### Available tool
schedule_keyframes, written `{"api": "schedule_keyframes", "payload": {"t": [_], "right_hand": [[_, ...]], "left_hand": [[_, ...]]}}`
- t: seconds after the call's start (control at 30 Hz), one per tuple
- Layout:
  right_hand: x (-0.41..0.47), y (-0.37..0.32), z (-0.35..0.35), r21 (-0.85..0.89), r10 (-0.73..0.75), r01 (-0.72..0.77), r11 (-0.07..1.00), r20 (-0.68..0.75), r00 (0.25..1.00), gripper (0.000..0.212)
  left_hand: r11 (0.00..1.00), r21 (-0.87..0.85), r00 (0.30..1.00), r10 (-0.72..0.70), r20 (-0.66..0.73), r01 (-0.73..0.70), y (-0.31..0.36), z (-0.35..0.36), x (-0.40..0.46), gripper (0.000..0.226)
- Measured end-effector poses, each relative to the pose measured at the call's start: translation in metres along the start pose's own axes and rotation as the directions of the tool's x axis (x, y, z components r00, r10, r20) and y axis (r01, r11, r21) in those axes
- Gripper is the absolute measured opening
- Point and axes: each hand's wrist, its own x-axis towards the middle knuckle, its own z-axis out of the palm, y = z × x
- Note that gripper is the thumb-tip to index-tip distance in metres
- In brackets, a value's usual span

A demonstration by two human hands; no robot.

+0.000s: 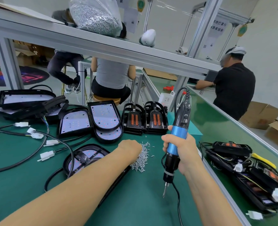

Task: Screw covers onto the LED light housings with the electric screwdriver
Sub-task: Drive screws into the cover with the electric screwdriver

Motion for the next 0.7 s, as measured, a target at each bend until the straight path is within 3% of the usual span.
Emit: {"api": "schedule_keyframes", "payload": {"t": [0.27,0.4,0.57,0.7], "right_hand": [[-0.011,0.000,0.002,0.016,-0.104,0.105,0.994,-0.032,0.994,0.047],[-0.012,0.000,-0.001,0.043,-0.150,0.153,0.987,-0.066,0.987,0.035],[-0.017,-0.003,-0.003,0.050,-0.200,0.205,0.977,-0.090,0.976,0.035],[-0.021,-0.003,-0.004,0.086,-0.214,0.223,0.971,-0.105,0.971,0.034]], "left_hand": [[0.999,-0.003,0.999,-0.043,0.031,0.043,0.002,0.000,0.000,0.031],[1.000,0.030,0.995,-0.013,0.094,0.010,0.002,-0.001,-0.001,0.033],[0.996,0.080,0.985,0.024,0.172,-0.038,0.003,-0.002,-0.004,0.027],[0.996,-0.084,0.996,-0.001,0.095,0.009,-0.001,-0.006,-0.007,0.009]]}}
